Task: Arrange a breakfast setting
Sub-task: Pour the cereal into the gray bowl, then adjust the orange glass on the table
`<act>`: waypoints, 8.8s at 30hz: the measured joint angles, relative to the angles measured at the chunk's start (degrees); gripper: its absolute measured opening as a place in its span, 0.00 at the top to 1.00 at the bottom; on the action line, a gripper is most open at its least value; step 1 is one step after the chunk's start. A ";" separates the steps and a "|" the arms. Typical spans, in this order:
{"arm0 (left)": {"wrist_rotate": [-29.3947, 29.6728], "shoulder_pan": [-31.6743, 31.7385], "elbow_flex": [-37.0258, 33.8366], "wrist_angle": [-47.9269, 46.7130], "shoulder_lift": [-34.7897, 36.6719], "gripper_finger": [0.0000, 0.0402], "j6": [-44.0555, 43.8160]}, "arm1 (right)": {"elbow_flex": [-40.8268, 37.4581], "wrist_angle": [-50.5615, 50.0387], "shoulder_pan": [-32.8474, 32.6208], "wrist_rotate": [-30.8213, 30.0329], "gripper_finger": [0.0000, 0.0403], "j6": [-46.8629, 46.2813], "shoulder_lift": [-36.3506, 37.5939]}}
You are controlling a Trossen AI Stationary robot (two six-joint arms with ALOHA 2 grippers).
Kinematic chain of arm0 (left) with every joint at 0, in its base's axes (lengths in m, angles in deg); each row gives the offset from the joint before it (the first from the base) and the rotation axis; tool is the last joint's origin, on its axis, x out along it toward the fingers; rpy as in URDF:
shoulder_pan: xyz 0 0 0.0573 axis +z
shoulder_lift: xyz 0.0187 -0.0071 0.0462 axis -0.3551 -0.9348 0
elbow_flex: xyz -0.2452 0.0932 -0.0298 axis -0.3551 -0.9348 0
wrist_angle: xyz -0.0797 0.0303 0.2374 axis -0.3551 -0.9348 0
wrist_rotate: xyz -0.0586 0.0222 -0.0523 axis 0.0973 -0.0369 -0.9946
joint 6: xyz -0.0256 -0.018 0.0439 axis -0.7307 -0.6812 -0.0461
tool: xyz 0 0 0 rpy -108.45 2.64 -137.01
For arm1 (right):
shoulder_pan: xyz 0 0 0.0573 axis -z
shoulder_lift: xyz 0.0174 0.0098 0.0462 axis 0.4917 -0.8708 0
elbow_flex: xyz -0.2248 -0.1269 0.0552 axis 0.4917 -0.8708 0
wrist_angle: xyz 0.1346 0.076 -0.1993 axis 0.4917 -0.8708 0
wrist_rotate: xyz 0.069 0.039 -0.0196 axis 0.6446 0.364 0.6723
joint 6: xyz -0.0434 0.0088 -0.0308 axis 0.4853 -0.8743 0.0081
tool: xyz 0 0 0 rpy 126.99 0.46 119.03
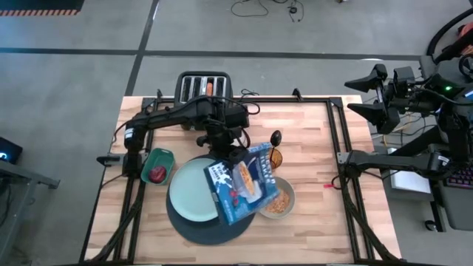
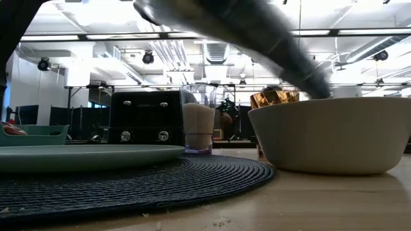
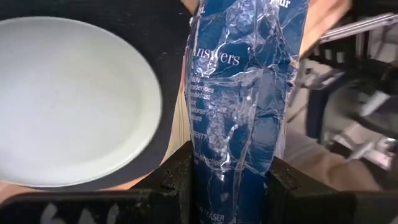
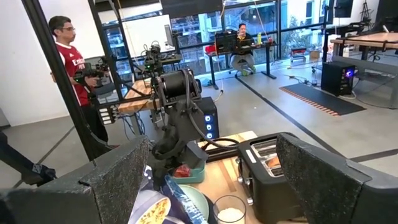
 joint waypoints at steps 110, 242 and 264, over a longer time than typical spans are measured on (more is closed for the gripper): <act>47.11 -12.52 0.02 12.09 6.67 0.49 30.32 | -11.53 14.78 -23.56 -4.45 0.98 -4.71 -13.47; 71.61 -27.42 -39.61 19.36 48.50 0.50 13.82 | 31.41 -36.90 -10.04 0.98 0.47 29.01 -62.27; 75.51 -31.90 -46.99 22.63 52.93 0.50 9.43 | 4.61 -14.09 -9.13 -5.67 0.47 31.92 -61.37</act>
